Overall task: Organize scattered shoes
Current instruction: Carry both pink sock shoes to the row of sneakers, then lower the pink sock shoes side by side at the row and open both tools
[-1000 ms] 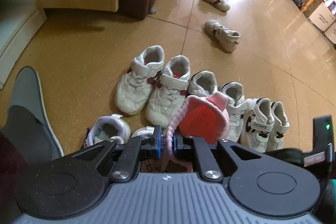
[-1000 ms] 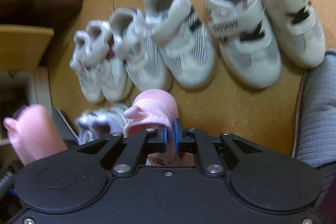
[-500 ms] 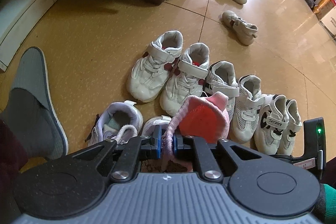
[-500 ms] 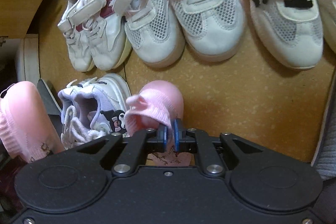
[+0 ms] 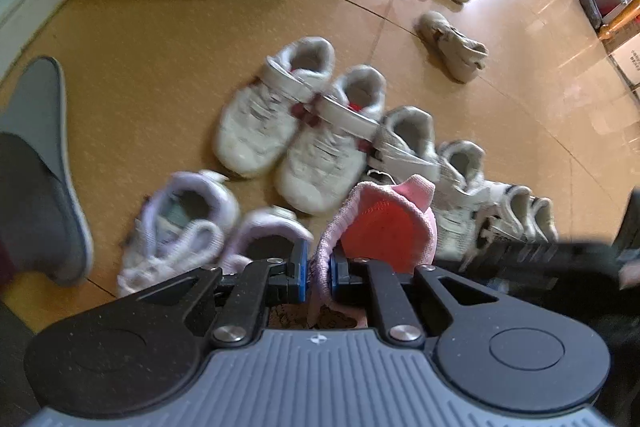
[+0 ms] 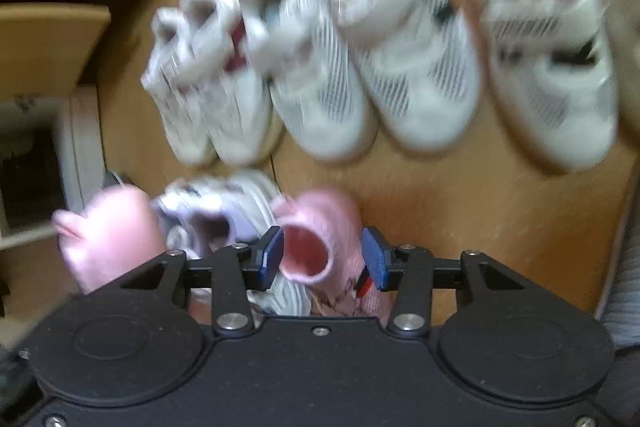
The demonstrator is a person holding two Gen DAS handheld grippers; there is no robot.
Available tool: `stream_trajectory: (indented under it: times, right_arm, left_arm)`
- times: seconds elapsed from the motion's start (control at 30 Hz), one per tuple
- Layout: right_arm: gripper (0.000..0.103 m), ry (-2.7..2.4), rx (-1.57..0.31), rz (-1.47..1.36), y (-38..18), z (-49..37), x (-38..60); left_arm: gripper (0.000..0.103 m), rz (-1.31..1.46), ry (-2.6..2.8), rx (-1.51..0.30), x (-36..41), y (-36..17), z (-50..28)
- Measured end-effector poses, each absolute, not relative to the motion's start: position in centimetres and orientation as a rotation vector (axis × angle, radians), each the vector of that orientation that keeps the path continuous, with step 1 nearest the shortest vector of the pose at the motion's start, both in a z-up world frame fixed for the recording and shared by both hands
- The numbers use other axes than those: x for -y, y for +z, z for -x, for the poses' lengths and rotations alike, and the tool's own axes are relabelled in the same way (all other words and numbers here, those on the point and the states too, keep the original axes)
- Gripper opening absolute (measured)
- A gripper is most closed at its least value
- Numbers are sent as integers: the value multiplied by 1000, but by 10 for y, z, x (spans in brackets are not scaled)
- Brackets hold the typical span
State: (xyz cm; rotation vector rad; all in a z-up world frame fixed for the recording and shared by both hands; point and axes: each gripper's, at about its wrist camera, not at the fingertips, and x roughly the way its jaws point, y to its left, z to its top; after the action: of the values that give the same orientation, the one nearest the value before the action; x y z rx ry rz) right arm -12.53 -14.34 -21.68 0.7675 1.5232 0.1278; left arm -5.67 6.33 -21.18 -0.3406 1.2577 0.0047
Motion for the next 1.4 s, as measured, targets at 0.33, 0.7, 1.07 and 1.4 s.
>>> stream_trajectory:
  times: [0.33,0.7,1.07,1.4]
  right_arm:
    - [51,119,-1319,-549,-130,66,211]
    - [52,90,-1332,-654,-159,81,220]
    - [56,90,-1343,-660,-173,76,218]
    - [57,83,-1373,-625,-188,71,212]
  left_arm:
    - [10,408,-58,-1368,-7,-237,69]
    - [10,542,-38,-1404,27,-269,78]
    - [10,519,46,-1488,30,-311,72]
    - [10,390,131,-1480,29,-318,61]
